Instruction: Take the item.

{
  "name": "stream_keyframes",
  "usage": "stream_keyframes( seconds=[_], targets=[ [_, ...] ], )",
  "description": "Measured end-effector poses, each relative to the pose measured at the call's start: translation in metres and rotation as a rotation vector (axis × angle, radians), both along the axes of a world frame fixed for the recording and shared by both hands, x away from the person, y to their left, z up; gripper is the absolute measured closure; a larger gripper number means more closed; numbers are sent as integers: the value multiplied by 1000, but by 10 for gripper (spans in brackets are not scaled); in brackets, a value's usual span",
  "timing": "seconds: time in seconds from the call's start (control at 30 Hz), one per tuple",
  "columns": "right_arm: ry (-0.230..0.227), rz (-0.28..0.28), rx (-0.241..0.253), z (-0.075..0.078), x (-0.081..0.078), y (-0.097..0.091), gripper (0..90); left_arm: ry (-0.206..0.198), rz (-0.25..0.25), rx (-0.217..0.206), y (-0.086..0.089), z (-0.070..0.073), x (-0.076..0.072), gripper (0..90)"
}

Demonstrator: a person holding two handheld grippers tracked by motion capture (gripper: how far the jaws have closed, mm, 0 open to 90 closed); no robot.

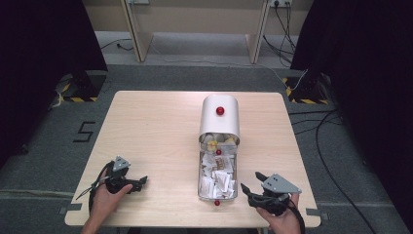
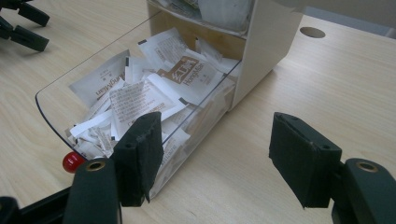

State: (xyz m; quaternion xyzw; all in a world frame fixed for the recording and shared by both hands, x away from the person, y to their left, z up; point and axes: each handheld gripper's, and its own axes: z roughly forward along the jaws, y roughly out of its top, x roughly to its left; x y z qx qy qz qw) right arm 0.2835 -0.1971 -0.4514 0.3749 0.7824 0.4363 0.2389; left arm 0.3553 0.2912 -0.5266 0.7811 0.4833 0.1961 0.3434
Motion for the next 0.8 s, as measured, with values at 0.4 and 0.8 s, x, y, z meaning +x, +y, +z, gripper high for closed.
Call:
stream_keyframes(
  seconds=[0.4, 0.8],
  targets=[
    [3, 31, 2, 1, -1, 11, 357, 0, 0, 0, 0, 0, 0, 0],
    [5, 69, -3, 0, 1, 26, 358, 0, 0, 0, 0, 0, 0, 0]
  ],
)
